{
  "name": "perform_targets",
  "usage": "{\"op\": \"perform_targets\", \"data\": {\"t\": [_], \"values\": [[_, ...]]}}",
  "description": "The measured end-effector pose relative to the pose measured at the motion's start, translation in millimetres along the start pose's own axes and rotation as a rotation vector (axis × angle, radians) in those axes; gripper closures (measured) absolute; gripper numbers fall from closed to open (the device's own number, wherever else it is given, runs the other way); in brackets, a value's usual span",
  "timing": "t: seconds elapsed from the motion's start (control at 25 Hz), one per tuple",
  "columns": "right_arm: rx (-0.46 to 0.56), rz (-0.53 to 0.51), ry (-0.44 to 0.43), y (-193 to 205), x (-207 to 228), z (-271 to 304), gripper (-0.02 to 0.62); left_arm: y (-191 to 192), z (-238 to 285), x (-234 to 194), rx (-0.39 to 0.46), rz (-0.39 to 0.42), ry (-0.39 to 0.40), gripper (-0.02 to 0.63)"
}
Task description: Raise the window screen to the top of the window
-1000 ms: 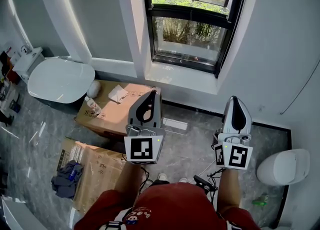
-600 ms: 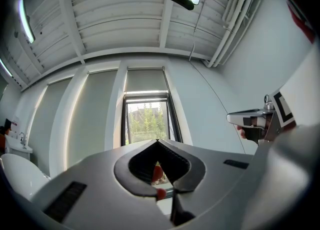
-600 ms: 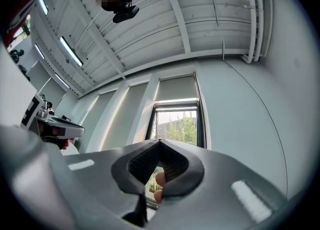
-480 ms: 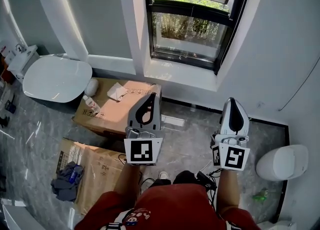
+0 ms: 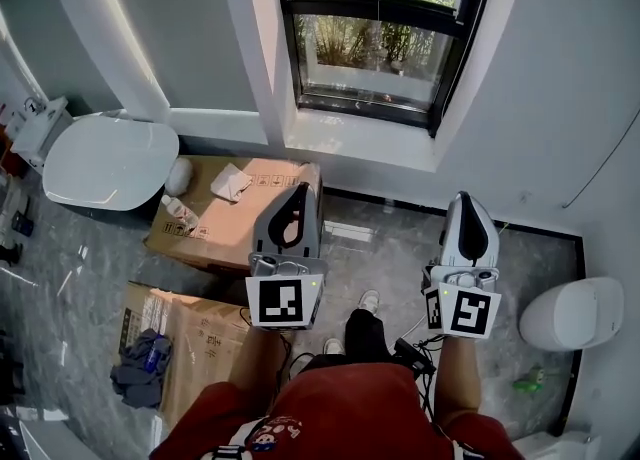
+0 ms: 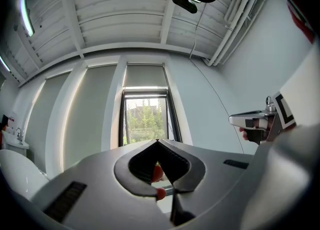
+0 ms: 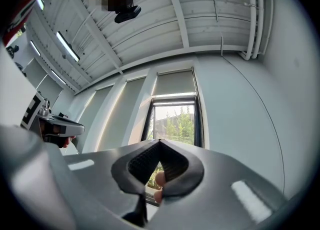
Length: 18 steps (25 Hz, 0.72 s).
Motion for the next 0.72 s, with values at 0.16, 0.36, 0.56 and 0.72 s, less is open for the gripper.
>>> {"op": "perform_targets", "data": {"t": [0.16, 0.36, 0.56, 0.72], "values": [[-0.002, 0.008, 0.013, 15.0, 15.7, 17.6, 0.585, 6.7, 23.5, 2.7, 0.002, 0.001, 0.0, 0.601], [0.006, 0.008, 0.017, 32.4, 39.8, 51.2, 0.586, 12.2, 65.9, 8.8, 0.02, 0.022, 0.007, 0.601], [0.009, 0.002, 0.019, 49.9, 67.6, 91.9, 0.585, 19.5, 118.4, 18.1, 0.022, 0.026, 0.014, 0.601], [0.009, 0.006, 0.017, 63.1, 91.5, 120.7, 0.586, 23.2, 157.5, 28.9, 0.021, 0.025, 0.016, 0.601]]}}
Point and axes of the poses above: the fingertips, and each gripper's own axes: z forward along the fingers, x to its right, y out of its underside, the point moved 2 cm from there along -z, backward along the fingers, and after that the axes turned 6 degrees about -y, right-handed, at the moved point
